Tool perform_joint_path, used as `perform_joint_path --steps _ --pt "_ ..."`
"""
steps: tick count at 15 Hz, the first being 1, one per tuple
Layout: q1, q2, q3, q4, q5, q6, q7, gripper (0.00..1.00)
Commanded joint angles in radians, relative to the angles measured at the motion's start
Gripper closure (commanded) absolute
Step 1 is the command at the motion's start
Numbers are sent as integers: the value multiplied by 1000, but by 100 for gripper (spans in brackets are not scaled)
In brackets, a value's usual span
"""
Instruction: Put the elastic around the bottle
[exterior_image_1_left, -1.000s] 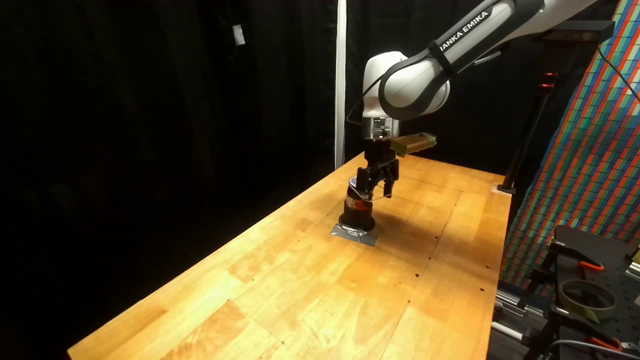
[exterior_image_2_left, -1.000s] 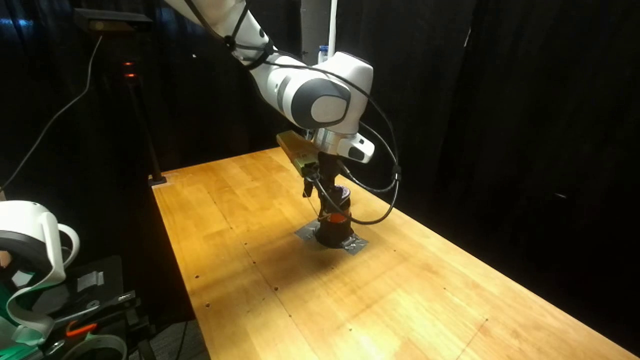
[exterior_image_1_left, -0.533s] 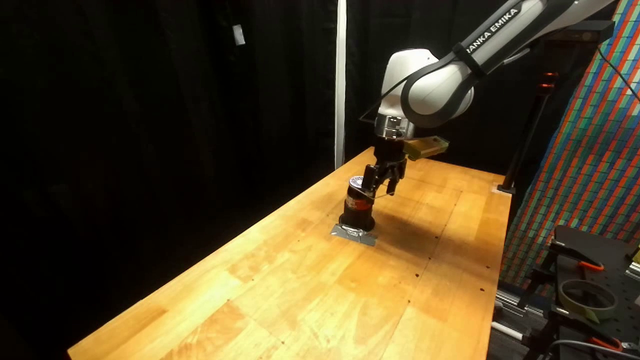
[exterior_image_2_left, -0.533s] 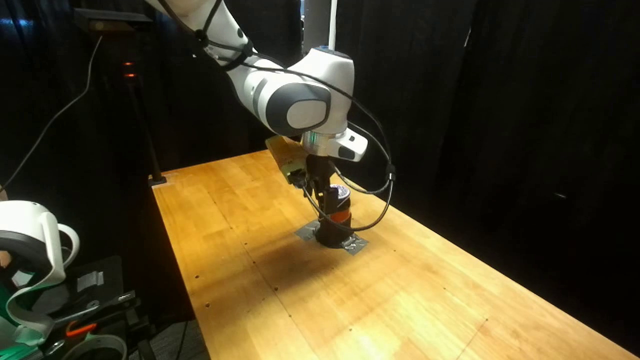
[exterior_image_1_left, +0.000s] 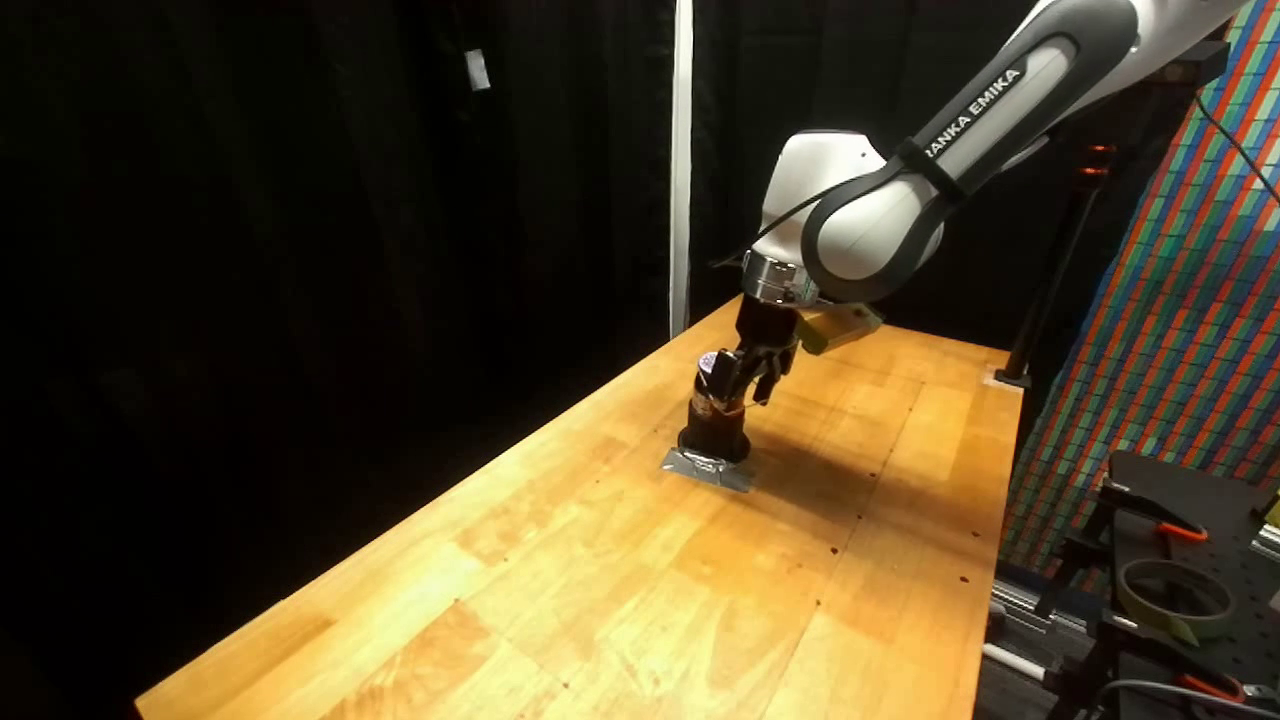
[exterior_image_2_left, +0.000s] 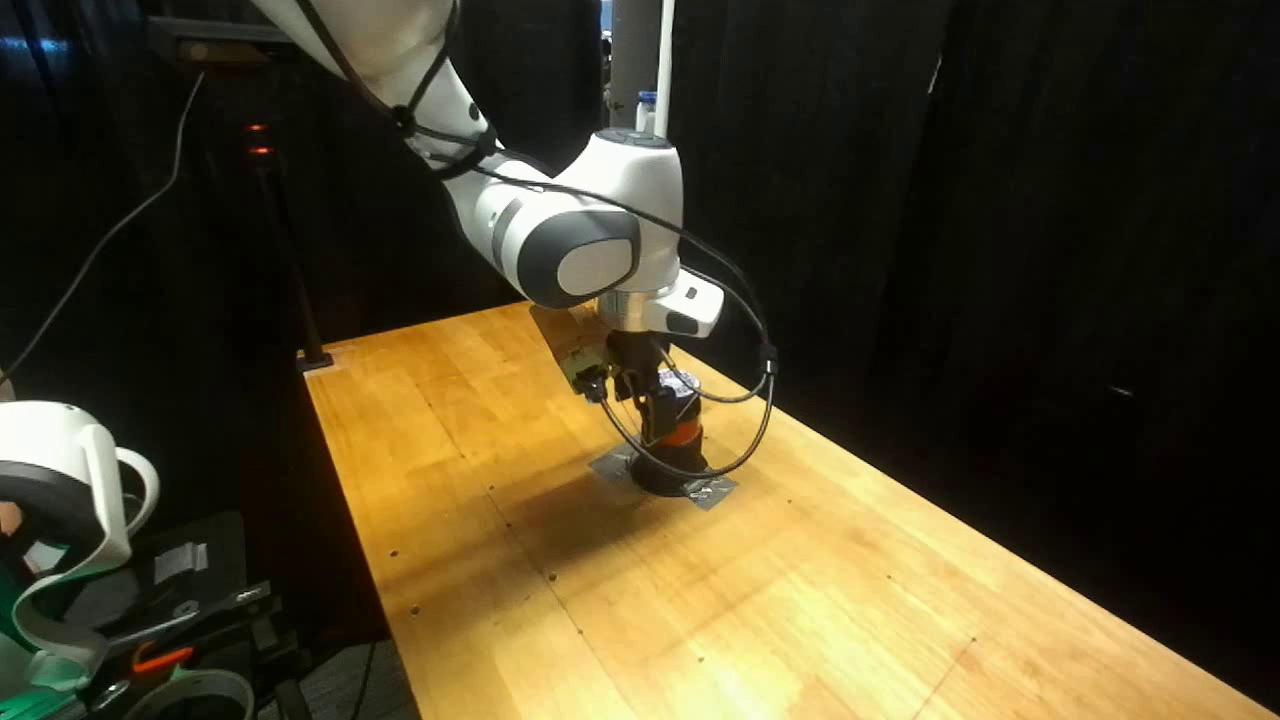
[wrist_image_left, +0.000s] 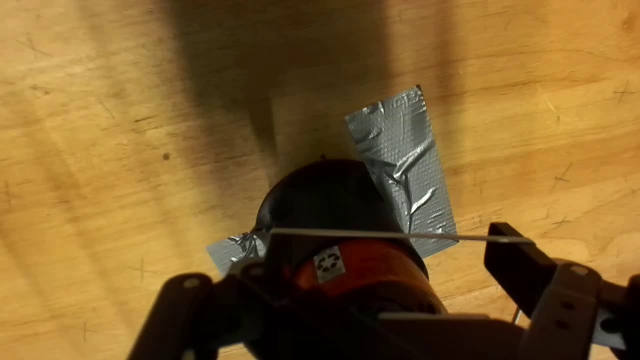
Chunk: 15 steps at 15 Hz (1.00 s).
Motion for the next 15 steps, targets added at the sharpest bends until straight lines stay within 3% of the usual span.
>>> perform_joint_path --steps 1,5,12,15 --pt "39 69 -25 65 -38 11 47 0" --pt "91 108 -73 131 -105 0 109 0" --pt "182 91 -178 123 -233 -30 275 0" --pt "180 63 -166 90 -232 -62 289 0"
